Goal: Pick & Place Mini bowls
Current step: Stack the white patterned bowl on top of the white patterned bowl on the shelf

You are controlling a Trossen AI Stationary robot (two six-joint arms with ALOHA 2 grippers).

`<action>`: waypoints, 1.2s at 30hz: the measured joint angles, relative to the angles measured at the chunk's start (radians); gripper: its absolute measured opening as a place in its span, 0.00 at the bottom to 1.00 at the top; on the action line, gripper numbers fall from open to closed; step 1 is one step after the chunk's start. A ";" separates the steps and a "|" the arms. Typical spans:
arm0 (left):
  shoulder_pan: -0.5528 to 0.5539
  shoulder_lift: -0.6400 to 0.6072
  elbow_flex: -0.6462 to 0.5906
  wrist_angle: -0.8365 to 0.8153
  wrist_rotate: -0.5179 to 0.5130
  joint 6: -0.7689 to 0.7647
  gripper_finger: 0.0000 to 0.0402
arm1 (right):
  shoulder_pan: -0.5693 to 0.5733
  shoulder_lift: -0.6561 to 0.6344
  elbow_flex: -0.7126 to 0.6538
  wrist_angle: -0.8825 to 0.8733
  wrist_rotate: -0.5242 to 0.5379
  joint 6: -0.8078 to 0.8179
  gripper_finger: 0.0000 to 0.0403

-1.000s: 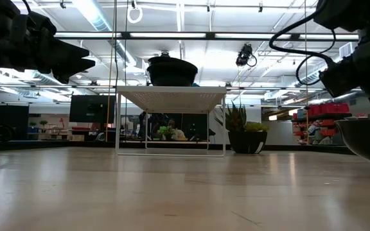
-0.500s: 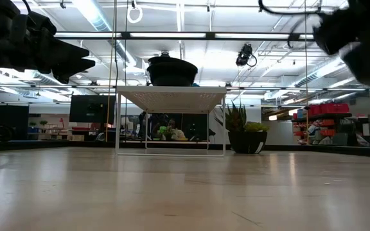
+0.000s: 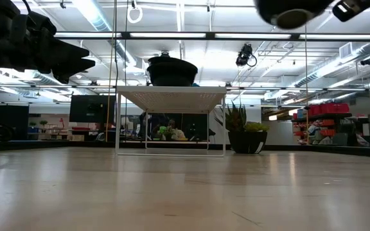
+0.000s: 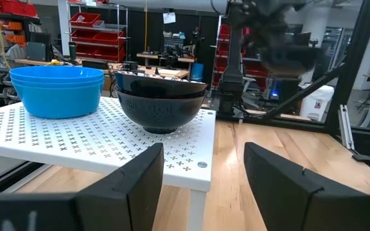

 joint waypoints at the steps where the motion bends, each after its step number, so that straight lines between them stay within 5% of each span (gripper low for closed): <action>1: 0.000 0.000 0.000 0.000 0.000 0.000 0.55 | -0.017 0.000 0.010 0.001 0.006 0.025 0.02; 25: 0.000 0.000 0.000 0.000 0.000 0.000 0.55 | -0.193 0.018 0.030 0.001 0.058 0.114 0.02; 36: 0.000 0.000 0.000 0.000 0.000 0.000 0.55 | -0.275 0.139 0.031 0.225 0.001 0.067 0.01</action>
